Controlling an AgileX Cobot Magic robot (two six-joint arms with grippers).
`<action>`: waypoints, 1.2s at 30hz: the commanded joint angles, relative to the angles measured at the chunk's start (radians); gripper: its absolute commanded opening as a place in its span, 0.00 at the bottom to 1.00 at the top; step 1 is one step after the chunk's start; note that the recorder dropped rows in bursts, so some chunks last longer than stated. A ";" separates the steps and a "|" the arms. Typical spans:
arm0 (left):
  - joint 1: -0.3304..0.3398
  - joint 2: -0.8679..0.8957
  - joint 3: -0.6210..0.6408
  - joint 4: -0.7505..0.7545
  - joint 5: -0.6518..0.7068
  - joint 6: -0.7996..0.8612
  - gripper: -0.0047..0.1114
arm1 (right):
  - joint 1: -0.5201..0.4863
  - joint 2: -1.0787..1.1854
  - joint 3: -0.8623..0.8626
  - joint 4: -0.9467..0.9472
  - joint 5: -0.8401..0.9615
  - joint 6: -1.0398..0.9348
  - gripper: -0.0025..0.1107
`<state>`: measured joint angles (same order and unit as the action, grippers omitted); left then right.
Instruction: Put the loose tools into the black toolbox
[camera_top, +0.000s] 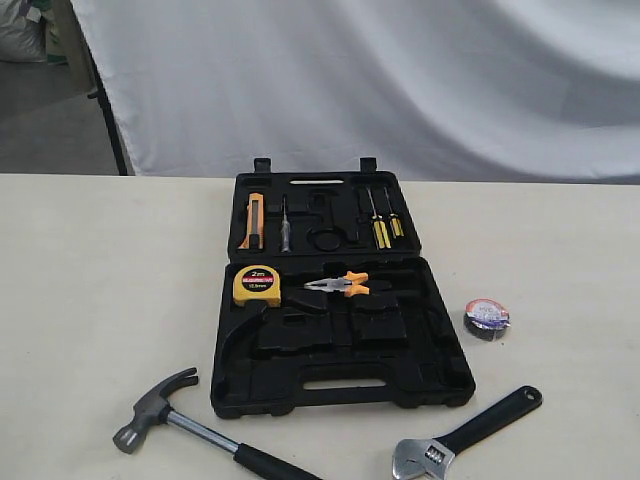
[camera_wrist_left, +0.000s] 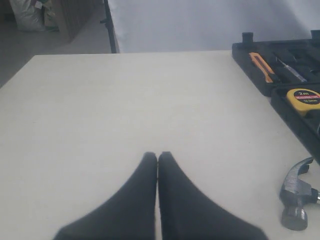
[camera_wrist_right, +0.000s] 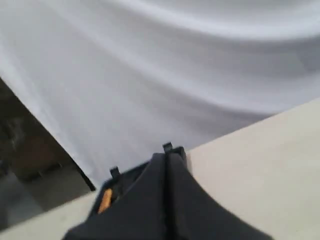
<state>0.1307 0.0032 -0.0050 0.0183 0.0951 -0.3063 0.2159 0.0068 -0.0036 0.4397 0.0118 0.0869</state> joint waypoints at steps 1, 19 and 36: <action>0.025 -0.003 -0.003 0.004 -0.007 -0.005 0.05 | -0.006 -0.007 0.004 0.138 -0.150 0.015 0.02; 0.025 -0.003 -0.003 0.004 -0.007 -0.005 0.05 | -0.004 0.148 -0.019 -0.409 -0.658 0.324 0.02; 0.025 -0.003 -0.003 0.004 -0.007 -0.005 0.05 | 0.114 1.256 -0.507 -1.431 -0.569 1.057 0.02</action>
<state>0.1307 0.0032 -0.0050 0.0183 0.0951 -0.3063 0.2707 1.1472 -0.4309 -0.8935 -0.5488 1.0792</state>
